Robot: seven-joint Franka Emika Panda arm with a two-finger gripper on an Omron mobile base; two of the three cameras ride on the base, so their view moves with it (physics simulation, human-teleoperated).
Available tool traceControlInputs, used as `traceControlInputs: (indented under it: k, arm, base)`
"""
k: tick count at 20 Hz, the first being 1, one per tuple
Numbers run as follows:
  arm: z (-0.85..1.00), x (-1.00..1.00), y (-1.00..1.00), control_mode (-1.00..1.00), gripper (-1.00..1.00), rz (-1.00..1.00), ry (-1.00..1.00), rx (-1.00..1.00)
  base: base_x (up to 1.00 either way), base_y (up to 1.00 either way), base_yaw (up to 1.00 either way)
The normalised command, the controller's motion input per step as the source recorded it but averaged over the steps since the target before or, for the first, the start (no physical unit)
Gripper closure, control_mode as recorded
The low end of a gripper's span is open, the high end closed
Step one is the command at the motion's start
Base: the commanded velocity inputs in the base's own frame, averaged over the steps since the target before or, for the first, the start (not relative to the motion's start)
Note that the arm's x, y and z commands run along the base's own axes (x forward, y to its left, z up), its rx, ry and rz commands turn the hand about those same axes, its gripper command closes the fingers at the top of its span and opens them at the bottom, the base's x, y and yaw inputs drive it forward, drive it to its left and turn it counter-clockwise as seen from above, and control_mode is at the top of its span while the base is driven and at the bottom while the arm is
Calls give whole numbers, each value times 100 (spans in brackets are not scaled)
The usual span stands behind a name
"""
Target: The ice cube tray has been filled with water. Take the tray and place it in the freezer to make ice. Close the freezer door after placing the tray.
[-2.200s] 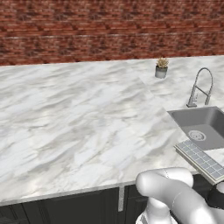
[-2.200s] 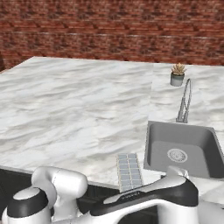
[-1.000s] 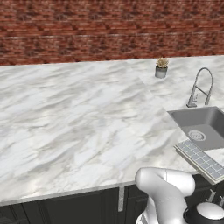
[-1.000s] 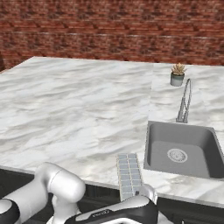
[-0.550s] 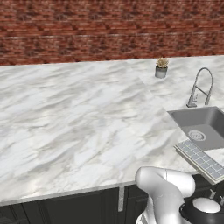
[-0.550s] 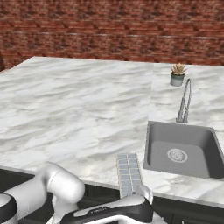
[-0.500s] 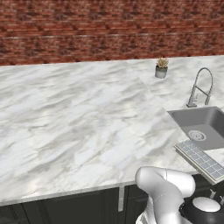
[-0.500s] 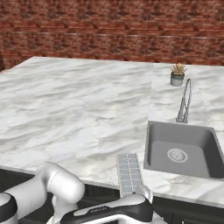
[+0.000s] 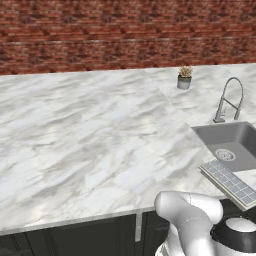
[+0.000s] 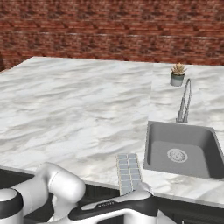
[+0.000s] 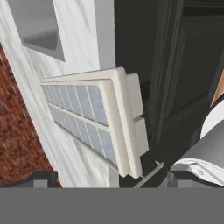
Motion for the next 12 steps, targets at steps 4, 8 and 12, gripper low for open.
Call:
traceControlInputs:
  k: [4, 8, 12]
  arm:
    - [-8, 5, -17, -100, -100, 13, -4, 0]
    - [-13, 5, -8, -100, -100, 13, -4, 0]
    - [-16, 14, -3, -100, -100, 12, -3, 0]
  base:
    - [0, 0, 0]
    - [0, 0, 0]
    - [0, 0, 0]
